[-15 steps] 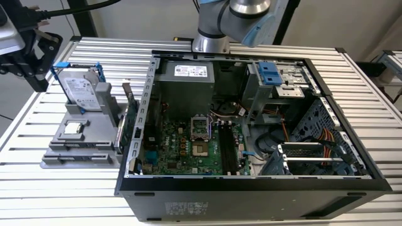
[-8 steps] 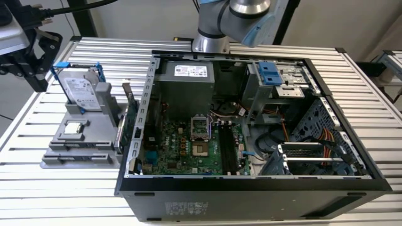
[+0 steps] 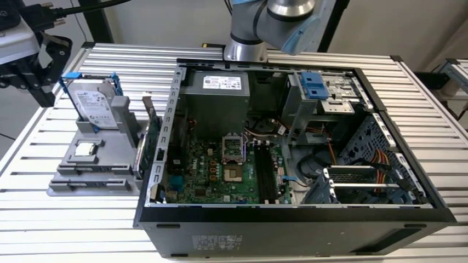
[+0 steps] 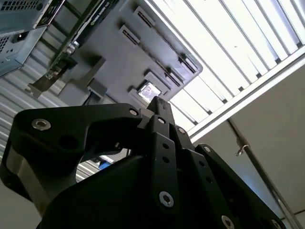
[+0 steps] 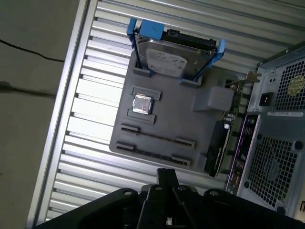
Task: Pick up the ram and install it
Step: 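Pick up the ram and move it above insertion slot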
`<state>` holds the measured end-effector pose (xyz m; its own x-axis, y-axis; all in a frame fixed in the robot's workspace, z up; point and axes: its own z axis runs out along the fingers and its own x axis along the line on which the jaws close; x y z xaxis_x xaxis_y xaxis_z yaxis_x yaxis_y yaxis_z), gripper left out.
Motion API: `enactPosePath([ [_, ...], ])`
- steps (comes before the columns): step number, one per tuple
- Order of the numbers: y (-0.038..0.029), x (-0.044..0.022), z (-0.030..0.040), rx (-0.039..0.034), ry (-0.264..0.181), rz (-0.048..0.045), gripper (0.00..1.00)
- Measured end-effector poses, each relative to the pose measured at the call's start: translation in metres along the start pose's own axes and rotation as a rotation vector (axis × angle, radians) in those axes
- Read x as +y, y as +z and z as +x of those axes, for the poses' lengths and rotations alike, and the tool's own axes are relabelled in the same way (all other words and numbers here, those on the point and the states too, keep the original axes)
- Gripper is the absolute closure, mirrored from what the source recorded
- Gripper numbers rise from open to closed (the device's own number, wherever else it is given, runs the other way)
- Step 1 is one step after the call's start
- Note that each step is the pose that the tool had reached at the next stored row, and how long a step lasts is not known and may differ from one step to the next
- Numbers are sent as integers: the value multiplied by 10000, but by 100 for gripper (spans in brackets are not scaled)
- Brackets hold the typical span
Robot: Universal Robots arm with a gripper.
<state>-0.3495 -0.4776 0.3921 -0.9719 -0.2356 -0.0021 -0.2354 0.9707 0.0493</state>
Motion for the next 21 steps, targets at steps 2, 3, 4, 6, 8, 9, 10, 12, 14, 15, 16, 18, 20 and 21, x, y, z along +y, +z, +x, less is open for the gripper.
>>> enactPosePath([
  [2, 0, 0, 0, 9, -180, 0, 100],
  [3, 0, 0, 0, 14, -273, 0, 100],
  [4, 0, 0, 0, 18, -367, 0, 100],
  [6, 0, 0, 0, 27, -541, -1, 100],
  [8, 0, 0, 0, 36, -745, -2, 100],
  [9, 0, 0, 0, 42, -853, -2, 100],
  [10, 0, 0, 0, 47, -956, -2, 100],
  [12, 0, 0, 0, 56, -1128, -2, 100],
  [14, 0, 0, 0, 63, -1290, -3, 100],
  [15, 0, 0, 0, 67, -1362, -3, 100],
  [16, 0, 0, 0, 70, -1433, -3, 100],
  [18, 0, 0, 0, 79, -1600, -3, 100],
  [20, 0, 0, 0, 87, -1768, -4, 100],
  [21, 0, 0, 0, 90, -1825, -2, 100],
])
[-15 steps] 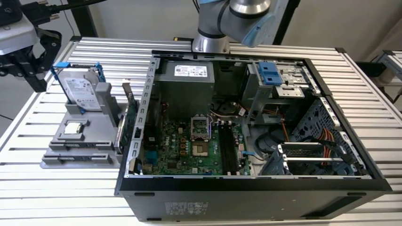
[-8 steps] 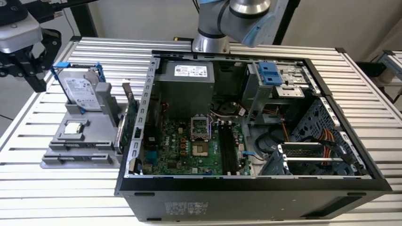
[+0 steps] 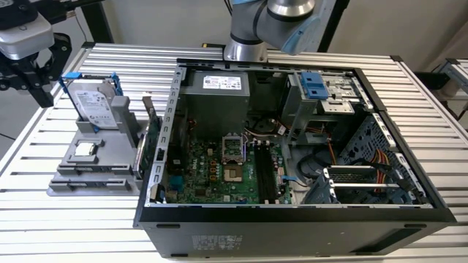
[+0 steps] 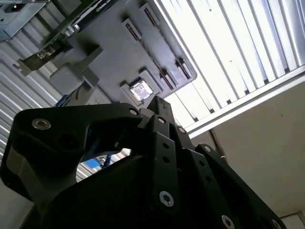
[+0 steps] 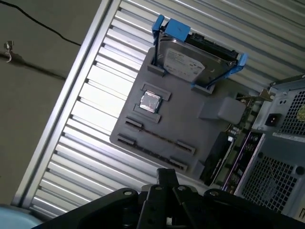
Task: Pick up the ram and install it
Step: 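Pick up the ram and move it above insertion slot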
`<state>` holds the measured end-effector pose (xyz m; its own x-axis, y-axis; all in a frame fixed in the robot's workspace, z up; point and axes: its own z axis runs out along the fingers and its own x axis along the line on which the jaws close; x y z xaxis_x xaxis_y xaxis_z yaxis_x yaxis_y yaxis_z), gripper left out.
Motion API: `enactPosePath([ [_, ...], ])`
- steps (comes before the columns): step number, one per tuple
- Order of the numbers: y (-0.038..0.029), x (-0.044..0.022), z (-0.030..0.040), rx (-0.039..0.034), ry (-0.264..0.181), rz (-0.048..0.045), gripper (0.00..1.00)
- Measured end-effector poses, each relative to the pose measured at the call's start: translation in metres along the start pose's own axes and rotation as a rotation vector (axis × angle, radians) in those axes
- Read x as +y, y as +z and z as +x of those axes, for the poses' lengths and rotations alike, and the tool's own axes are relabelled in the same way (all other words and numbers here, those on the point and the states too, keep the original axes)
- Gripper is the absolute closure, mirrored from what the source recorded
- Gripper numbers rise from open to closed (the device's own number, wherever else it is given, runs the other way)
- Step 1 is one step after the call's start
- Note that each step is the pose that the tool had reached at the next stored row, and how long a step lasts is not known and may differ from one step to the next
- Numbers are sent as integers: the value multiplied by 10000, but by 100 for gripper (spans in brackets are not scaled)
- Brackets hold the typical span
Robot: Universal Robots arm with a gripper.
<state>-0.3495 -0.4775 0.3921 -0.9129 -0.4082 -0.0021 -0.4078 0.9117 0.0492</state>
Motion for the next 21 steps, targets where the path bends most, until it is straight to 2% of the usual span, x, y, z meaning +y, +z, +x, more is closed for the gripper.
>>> enactPosePath([
  [8, 0, 0, 0, 31, -625, 3, 100],
  [16, 0, 0, 0, -13, -1187, 41, 100],
  [21, 0, 0, 0, -4, -1438, 43, 100],
])
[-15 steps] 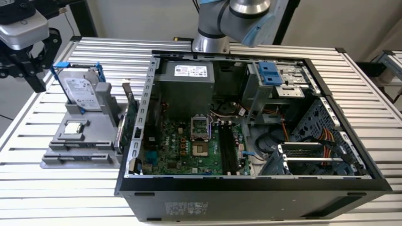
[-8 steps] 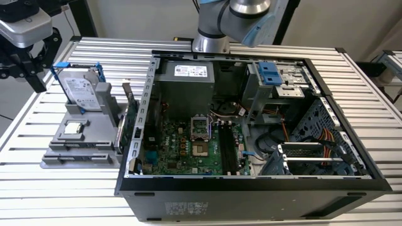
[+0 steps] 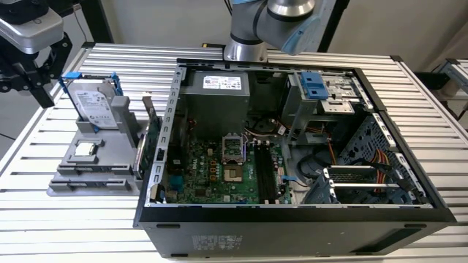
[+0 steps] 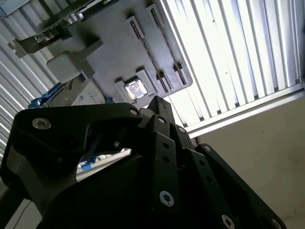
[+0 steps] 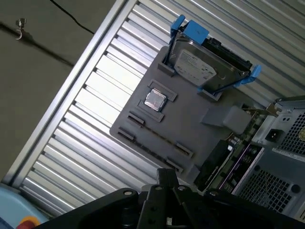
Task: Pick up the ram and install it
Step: 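Pick up the ram and move it above insertion slot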
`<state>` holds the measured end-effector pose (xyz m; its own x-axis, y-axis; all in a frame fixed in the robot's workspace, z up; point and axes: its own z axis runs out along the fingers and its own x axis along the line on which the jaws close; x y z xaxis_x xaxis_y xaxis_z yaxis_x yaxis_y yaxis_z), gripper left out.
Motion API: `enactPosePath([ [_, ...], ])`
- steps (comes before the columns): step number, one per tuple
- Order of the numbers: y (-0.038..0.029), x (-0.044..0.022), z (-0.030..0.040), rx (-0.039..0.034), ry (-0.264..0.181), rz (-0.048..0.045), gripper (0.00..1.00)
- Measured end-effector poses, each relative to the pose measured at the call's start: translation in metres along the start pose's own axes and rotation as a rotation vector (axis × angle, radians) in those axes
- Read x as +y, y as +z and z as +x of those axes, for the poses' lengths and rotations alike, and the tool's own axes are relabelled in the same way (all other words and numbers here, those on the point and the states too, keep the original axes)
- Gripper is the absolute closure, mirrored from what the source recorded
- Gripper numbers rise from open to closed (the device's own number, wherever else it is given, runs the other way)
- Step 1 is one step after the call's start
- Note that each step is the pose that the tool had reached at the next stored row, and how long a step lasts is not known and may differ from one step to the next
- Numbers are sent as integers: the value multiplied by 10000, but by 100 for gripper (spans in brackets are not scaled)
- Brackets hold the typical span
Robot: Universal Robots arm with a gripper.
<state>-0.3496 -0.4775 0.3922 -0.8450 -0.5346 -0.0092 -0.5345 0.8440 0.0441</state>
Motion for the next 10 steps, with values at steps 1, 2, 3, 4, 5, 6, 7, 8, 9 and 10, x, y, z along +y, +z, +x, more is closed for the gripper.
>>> enactPosePath([
  [1, 1, 0, 0, 0, -56, 0, 100],
  [2, 1, 0, 0, 3, -118, -1, 100],
  [3, 0, 0, -1, 8, -176, -1, 100],
  [4, 0, 0, -1, 10, -234, -2, 100],
  [5, 0, 0, 0, 12, -298, -2, 100],
  [6, 1, 0, 0, 15, -370, -4, 100],
  [7, 1, 0, 0, 18, -440, -4, 100],
  [8, 1, 0, 0, 22, -513, -5, 100],
  [9, 1, -1, -1, 24, -586, -6, 100],
  [10, 1, 0, -1, 28, -654, -6, 100],
])
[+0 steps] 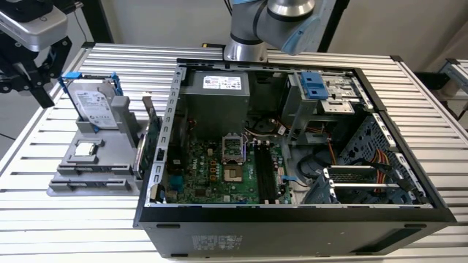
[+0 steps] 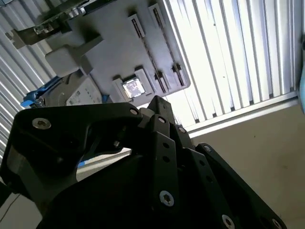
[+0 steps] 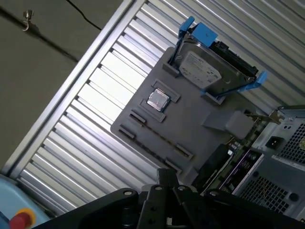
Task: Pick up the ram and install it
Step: 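Pick up the ram and move it above insertion slot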
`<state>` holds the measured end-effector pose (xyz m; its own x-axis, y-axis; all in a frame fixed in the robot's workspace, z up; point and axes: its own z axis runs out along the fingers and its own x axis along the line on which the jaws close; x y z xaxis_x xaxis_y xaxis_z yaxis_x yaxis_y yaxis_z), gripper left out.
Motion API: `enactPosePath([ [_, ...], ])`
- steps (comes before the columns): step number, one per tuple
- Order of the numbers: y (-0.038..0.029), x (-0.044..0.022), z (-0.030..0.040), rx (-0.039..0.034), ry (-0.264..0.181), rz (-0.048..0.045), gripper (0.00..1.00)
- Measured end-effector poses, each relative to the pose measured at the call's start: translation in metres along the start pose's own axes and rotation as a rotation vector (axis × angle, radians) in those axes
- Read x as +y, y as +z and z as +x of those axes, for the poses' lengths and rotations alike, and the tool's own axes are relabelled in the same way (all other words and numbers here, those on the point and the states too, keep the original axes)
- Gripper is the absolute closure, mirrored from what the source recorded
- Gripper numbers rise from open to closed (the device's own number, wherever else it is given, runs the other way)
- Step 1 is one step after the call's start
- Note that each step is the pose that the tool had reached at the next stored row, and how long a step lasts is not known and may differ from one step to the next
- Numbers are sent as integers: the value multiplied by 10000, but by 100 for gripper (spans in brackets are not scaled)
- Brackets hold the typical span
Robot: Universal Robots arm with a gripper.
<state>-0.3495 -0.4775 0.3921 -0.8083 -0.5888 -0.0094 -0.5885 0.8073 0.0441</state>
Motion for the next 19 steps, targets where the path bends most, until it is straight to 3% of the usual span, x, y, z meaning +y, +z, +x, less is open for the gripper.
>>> enactPosePath([
  [19, 0, 0, 0, 60, -1356, -13, 100],
])
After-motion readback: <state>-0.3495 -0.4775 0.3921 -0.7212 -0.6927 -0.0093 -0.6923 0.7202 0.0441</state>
